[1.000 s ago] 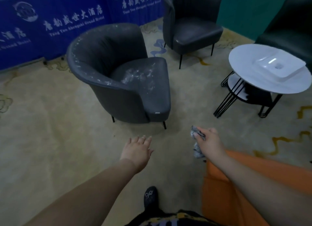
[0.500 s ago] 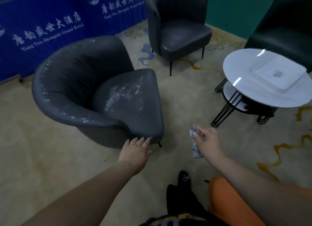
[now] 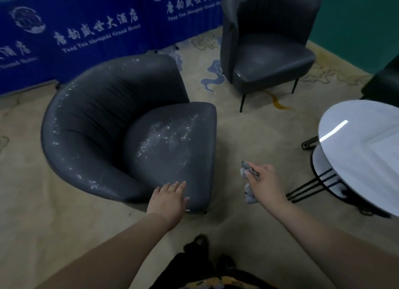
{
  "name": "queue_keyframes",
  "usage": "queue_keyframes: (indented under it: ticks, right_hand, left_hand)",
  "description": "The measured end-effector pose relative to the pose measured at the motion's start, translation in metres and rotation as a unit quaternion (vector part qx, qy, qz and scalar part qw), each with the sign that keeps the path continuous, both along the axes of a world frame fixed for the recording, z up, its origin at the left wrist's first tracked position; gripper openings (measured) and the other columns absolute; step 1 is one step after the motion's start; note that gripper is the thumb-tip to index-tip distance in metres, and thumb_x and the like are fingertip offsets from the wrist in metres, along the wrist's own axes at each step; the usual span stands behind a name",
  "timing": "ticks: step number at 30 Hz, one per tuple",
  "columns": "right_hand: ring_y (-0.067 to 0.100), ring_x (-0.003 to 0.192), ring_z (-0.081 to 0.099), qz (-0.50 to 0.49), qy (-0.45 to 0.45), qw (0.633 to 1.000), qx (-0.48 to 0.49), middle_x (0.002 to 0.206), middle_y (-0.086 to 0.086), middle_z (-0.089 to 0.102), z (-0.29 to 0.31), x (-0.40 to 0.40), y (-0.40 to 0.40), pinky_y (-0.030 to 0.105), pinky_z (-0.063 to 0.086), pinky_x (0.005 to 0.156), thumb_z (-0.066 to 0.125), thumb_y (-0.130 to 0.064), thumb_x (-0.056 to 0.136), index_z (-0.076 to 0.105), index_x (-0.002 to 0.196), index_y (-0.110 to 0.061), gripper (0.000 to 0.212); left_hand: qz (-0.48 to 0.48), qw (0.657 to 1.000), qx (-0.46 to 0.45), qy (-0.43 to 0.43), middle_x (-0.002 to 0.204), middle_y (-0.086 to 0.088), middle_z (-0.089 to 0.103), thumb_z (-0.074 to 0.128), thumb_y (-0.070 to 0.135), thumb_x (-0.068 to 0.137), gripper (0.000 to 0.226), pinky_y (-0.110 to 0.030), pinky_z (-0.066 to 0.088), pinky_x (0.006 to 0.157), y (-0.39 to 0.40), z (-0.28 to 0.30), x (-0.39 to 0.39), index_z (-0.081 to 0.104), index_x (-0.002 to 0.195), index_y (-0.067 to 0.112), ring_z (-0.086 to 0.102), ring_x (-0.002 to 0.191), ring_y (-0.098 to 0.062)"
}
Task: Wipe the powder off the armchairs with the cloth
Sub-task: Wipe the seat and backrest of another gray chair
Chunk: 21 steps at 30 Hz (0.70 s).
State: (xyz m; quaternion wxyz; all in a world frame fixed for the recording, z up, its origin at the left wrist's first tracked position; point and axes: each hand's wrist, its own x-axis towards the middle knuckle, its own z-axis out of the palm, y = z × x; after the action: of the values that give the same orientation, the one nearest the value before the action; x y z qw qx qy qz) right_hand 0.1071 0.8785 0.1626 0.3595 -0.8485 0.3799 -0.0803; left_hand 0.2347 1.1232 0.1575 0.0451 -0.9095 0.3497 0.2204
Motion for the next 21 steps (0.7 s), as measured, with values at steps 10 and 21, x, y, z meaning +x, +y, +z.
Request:
queue_keyframes:
  ticks: [10, 21]
  right_hand:
    - [0.016, 0.082, 0.049, 0.058, -0.013, 0.998, -0.011, 0.095, 0.007, 0.046, 0.001, 0.113, -0.056, 0.016, 0.032, 0.075, 0.065, -0.017, 0.090, 0.065, 0.123, -0.012, 0.034]
    - [0.013, 0.080, 0.049, 0.170, -0.012, 0.985, 0.001, 0.098, 0.005, 0.046, -0.012, 0.237, -0.102, 0.009, 0.029, 0.072, 0.065, -0.018, 0.090, 0.066, 0.122, -0.015, 0.032]
  left_hand:
    - [0.047, 0.999, 0.005, 0.010, 0.157, 0.004, 0.025, 0.024, 0.047, 0.101, 0.057, -0.039, 0.016, 0.117, -0.040, -0.018, 0.101, 0.015, 0.153, 0.026, 0.022, 0.144, -0.020]
    - [0.154, 0.988, 0.018, 0.014, 0.158, 0.003, 0.023, 0.022, 0.048, 0.101, 0.058, -0.040, 0.016, 0.118, -0.065, -0.028, 0.157, 0.012, 0.153, 0.026, 0.022, 0.144, -0.020]
